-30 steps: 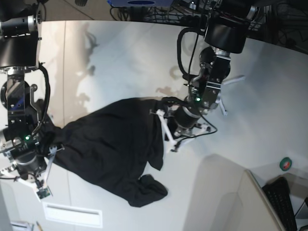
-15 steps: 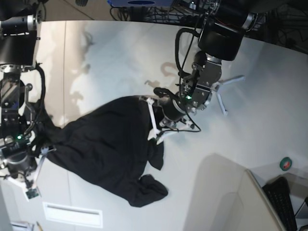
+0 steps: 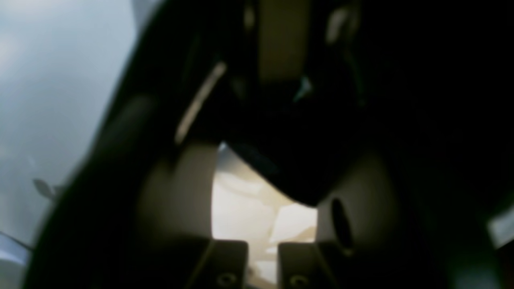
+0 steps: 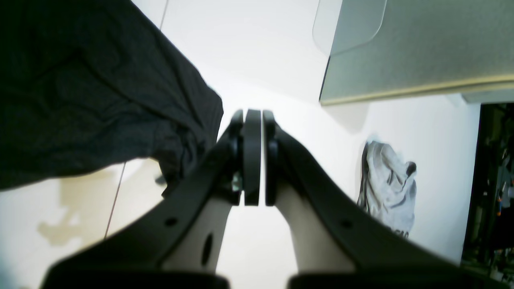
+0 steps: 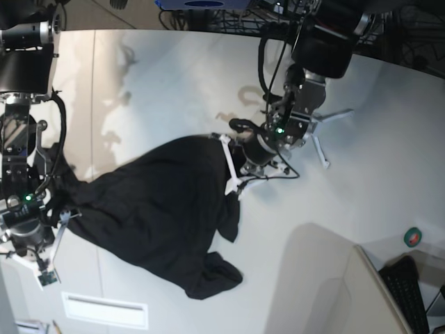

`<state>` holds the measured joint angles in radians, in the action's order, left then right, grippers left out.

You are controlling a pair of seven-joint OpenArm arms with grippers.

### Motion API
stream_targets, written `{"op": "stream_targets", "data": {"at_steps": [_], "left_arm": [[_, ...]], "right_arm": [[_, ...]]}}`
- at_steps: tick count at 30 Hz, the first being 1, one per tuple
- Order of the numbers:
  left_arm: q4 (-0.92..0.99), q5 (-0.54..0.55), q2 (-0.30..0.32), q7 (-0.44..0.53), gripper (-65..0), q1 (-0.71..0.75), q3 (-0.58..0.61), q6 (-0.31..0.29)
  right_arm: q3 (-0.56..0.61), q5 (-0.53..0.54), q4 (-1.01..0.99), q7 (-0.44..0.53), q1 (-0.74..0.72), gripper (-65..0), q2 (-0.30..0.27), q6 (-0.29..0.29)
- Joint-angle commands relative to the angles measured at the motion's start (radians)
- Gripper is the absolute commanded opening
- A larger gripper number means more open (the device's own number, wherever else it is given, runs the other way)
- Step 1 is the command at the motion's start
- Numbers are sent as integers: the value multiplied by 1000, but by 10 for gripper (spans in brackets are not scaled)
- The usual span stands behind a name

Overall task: Layout the t-shirt on the table in an organized manner, then fold the t-shirt properly
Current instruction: 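Drag the held shirt edge away from the right gripper with the left gripper, then lift the shirt with both grippers and pull its edges apart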

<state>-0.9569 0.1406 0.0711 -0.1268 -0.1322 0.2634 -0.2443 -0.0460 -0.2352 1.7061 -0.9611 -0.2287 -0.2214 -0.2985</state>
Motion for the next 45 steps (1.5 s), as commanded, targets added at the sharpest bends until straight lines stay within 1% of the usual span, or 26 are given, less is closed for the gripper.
{"op": "stream_targets", "data": {"at_steps": [1, 3, 5, 7, 11, 13, 16, 18, 20, 22, 25, 28, 32, 34, 37, 40, 42, 45], "left_arm": [[-24, 3, 19, -57, -650, 10, -3, -3], [-66, 20, 28, -69, -650, 39, -3, 0], [-109, 20, 48, -75, -650, 72, -37, 0], [-139, 20, 51, -78, -650, 90, -74, 0], [-162, 20, 54, -172, -650, 110, -148, 0], [-188, 18, 54, -170, -650, 141, -175, 0], [-248, 17, 60, -179, -650, 162, -174, 0], [-281, 17, 62, -216, -650, 184, -175, 1], [-305, -14, 62, -236, -650, 202, -186, 12], [-311, -86, 60, -225, -650, 207, -186, 33], [-323, -158, 59, -219, -650, 217, -187, 32], [-366, -123, 60, -224, -650, 227, -210, 32], [-440, -120, 52, -222, -650, 237, -232, 33], [-455, -123, 51, -218, -650, 233, -232, 36], [-459, -123, 43, -218, -650, 207, -227, 36], [-462, -124, 32, -218, -650, 185, -229, 36], [-477, -124, 31, -218, -650, 174, -229, 36], [-498, -124, 29, -222, -650, 153, -227, 38]], "right_arm": [[-4, -6, 10, 21, -24, -650, -11, 2], [-4, -6, 5, 23, -24, -650, -11, 2], [-4, -6, -13, 23, -25, -650, -9, 2], [-4, -6, -38, 23, -28, -650, -9, 2], [-4, -6, -90, 24, -33, -650, -11, 2], [-4, -6, -102, 24, -33, -650, -13, 2], [-4, -6, -128, 26, -33, -650, -13, 2], [-4, -6, -142, 26, -33, -650, -13, 2], [-4, -6, -151, 26, -31, -650, -13, 2], [-4, -5, -157, 26, -31, -650, -13, 2], [-4, -5, -159, 26, -28, -650, -6, 2], [4, -5, -156, 26, -7, -650, -2, 2], [5, -5, -127, 116, 51, -650, 0, 2], [5, -5, -127, 143, 68, -650, 14, 2], [4, -5, -125, 141, 87, -650, 30, 2], [10, -5, -70, 149, 128, -650, 43, 2], [50, -5, -39, 146, 151, -650, 58, 0], [85, -5, 2, 143, 197, -650, 64, 0]]}}
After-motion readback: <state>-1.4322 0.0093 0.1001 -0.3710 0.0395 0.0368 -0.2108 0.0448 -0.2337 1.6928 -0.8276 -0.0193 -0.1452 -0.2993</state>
